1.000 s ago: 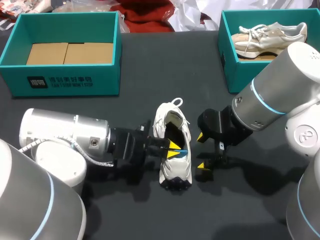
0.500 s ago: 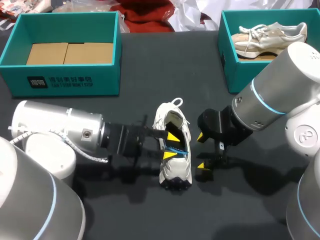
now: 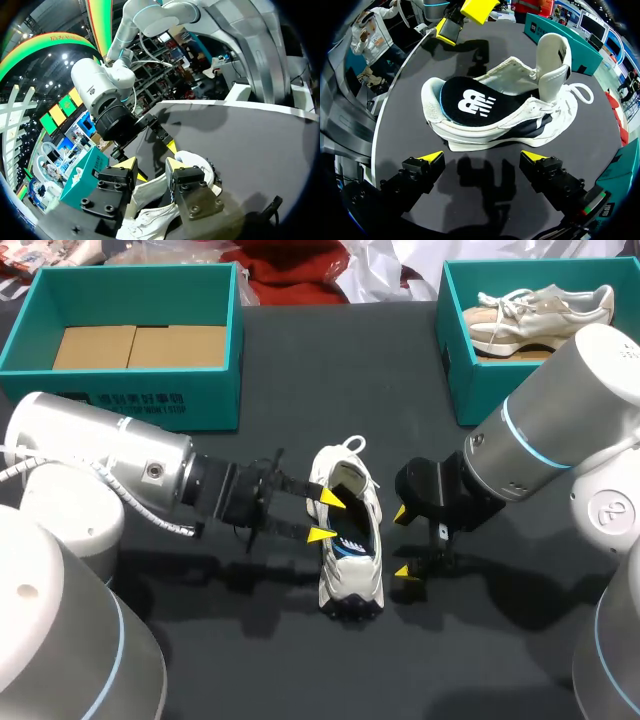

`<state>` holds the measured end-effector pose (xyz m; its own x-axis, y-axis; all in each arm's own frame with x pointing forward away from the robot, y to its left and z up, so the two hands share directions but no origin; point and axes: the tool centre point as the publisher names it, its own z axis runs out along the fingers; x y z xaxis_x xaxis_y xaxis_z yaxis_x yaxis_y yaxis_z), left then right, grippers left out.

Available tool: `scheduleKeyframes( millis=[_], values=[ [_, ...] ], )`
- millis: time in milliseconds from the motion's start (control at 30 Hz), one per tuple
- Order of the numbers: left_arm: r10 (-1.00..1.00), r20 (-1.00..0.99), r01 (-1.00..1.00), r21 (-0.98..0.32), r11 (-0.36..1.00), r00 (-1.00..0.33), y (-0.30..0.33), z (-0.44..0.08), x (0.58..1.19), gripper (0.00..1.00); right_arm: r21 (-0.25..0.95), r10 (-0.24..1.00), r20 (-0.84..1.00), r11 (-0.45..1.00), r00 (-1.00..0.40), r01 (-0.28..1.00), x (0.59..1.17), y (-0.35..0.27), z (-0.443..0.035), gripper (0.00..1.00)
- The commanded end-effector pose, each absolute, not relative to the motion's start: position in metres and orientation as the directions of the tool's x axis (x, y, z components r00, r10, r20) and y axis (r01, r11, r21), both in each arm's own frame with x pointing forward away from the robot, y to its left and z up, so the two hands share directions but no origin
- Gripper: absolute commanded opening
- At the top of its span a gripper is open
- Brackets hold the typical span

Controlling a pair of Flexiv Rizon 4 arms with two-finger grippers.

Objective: Take the shoe out of the shoebox, open the shoe tongue, remove and reinsert the insole, then place the shoe into the shoebox

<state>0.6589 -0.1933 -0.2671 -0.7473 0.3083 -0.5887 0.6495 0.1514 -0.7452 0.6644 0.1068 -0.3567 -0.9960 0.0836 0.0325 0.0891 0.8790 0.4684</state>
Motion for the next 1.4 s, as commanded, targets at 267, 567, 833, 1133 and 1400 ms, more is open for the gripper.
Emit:
scheduleKeyframes(
  millis=[267, 567, 833, 1133, 1400],
  values=[
    [0.449, -0.568, 0.685, -0.713, 0.151, -0.690, -0.179, -0.253, 0.661, 0.33, 0.477, 0.092, 0.032, 0.873, -0.995, 0.096, 0.663, 0.090, -0.348, 1.00],
    [0.557, -0.538, 0.719, -0.675, 0.165, -0.633, -0.171, -0.246, 0.665, 0.29, 0.453, 0.120, 0.024, 0.884, -0.992, 0.118, 0.663, 0.057, -0.331, 1.00],
    [0.629, -0.505, 0.739, -0.652, 0.170, -0.590, -0.167, -0.241, 0.670, 0.29, 0.448, 0.142, 0.028, 0.883, -0.989, 0.140, 0.660, 0.034, -0.327, 1.00],
    [0.697, -0.473, 0.752, -0.642, 0.146, -0.539, -0.162, -0.236, 0.676, 0.30, 0.452, 0.143, 0.031, 0.881, -0.989, 0.142, 0.659, 0.031, -0.327, 1.00],
    [0.763, -0.431, 0.770, -0.624, 0.134, -0.482, -0.159, -0.229, 0.680, 0.30, 0.452, 0.143, 0.031, 0.881, -0.989, 0.142, 0.659, 0.031, -0.327, 1.00]
  ],
)
